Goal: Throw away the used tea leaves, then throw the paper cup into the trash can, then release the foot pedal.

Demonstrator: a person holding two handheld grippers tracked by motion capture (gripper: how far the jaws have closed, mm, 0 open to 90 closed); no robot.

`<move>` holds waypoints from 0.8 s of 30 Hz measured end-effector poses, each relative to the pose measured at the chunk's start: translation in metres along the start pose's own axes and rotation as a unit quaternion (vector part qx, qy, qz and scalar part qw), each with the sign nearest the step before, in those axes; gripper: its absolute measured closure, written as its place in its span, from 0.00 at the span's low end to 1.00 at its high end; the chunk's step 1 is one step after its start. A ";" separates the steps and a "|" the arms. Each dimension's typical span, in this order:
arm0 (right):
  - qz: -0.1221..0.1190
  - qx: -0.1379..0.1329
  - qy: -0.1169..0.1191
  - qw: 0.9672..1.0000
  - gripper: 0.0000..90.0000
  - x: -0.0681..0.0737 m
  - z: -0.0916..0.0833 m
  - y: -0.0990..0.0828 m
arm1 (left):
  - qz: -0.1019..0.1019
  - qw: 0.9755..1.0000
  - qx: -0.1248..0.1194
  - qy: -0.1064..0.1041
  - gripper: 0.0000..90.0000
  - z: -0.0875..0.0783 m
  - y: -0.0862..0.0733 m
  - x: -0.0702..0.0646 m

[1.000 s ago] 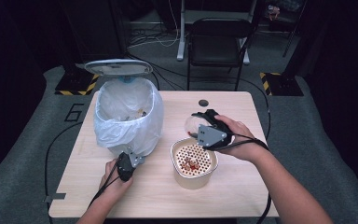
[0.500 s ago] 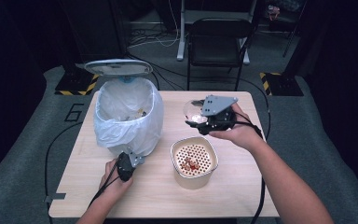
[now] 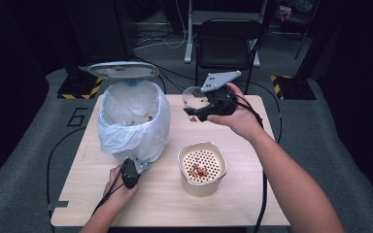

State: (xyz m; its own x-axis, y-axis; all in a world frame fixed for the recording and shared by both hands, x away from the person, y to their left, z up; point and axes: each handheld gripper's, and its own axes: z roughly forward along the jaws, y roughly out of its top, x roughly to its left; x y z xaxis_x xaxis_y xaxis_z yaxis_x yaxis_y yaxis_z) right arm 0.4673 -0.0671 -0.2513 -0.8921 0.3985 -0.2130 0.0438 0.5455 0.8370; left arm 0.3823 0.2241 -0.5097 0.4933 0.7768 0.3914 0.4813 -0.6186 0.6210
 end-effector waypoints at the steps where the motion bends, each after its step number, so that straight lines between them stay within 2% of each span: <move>1: 0.006 0.002 0.003 1.000 0.41 0.000 0.002 0.003 | 0.000 1.000 0.000 0.010 1.00 0.000 0.000 -0.001; 2: 0.009 0.003 0.006 1.000 0.41 -0.001 0.004 0.007 | 0.000 1.000 -0.002 0.012 1.00 0.000 0.000 -0.001; 3: 0.016 0.003 0.009 1.000 0.41 -0.001 0.006 0.010 | 0.002 1.000 0.005 -0.003 1.00 -0.001 0.000 0.000; 5: 0.025 0.009 0.017 1.000 0.41 -0.001 0.011 0.022 | 0.000 1.000 0.005 -0.004 1.00 -0.001 0.000 0.001; 9: 0.041 0.005 0.024 0.999 0.41 -0.003 0.018 0.033 | -0.003 1.000 0.005 -0.004 1.00 -0.001 0.000 0.000; 11: 0.049 0.005 0.032 0.998 0.41 -0.004 0.028 0.043 | -0.007 1.000 0.008 -0.007 1.00 -0.001 0.000 0.000; 14: 0.052 0.004 0.034 0.998 0.41 -0.004 0.034 0.049 | -0.006 1.000 0.007 -0.007 1.00 -0.001 0.000 0.000; 15: 0.052 0.003 0.036 0.998 0.41 -0.003 0.036 0.052 | -0.004 1.000 0.004 0.000 1.00 -0.001 0.000 0.000; 16: 0.055 0.000 0.041 0.998 0.41 -0.002 0.040 0.055 | -0.001 1.000 0.005 -0.008 1.00 -0.001 0.000 0.001; 24: 0.056 -0.001 0.056 0.997 0.40 0.014 0.076 0.069 | -0.001 1.000 0.005 -0.008 1.00 -0.001 0.000 0.001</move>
State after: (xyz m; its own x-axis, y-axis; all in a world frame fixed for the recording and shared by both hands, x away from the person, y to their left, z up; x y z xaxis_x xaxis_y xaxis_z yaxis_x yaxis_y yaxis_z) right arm 0.4921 0.0319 -0.2342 -0.9264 0.3719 -0.0600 0.1453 0.4998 0.8539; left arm 0.3825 0.2250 -0.5082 0.5042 0.7764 0.3781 0.4904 -0.6178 0.6147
